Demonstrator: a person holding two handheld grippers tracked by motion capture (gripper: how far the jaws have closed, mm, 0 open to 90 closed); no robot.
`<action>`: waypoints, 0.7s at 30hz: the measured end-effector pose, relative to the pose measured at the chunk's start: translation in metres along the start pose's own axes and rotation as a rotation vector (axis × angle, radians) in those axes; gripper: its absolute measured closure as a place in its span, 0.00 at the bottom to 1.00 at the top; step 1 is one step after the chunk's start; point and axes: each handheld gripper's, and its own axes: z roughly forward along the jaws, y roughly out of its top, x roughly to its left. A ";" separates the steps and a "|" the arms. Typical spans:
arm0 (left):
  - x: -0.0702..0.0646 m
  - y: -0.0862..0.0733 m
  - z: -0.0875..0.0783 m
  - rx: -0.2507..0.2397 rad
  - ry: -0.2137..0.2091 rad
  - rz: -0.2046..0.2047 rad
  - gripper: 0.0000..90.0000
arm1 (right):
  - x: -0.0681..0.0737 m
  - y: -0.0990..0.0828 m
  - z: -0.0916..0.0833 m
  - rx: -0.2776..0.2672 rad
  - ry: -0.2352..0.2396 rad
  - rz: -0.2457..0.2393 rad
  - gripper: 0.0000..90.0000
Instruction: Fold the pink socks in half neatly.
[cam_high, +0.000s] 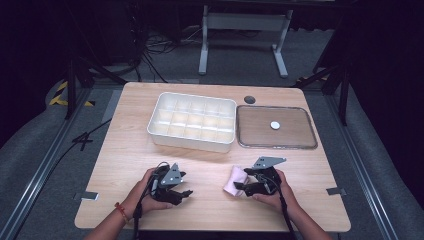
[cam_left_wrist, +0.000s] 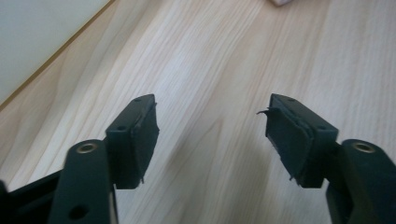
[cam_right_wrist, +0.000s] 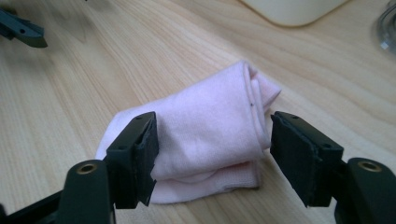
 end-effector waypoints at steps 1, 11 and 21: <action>0.002 -0.003 -0.002 0.003 0.006 -0.008 0.35 | -0.003 -0.001 0.001 0.003 0.020 0.023 0.37; 0.011 -0.022 -0.010 -0.007 0.060 -0.083 0.30 | -0.012 0.001 0.003 0.034 0.154 0.069 0.57; 0.013 -0.025 -0.006 0.015 0.063 -0.104 0.25 | -0.003 0.003 -0.002 0.025 0.128 -0.029 0.77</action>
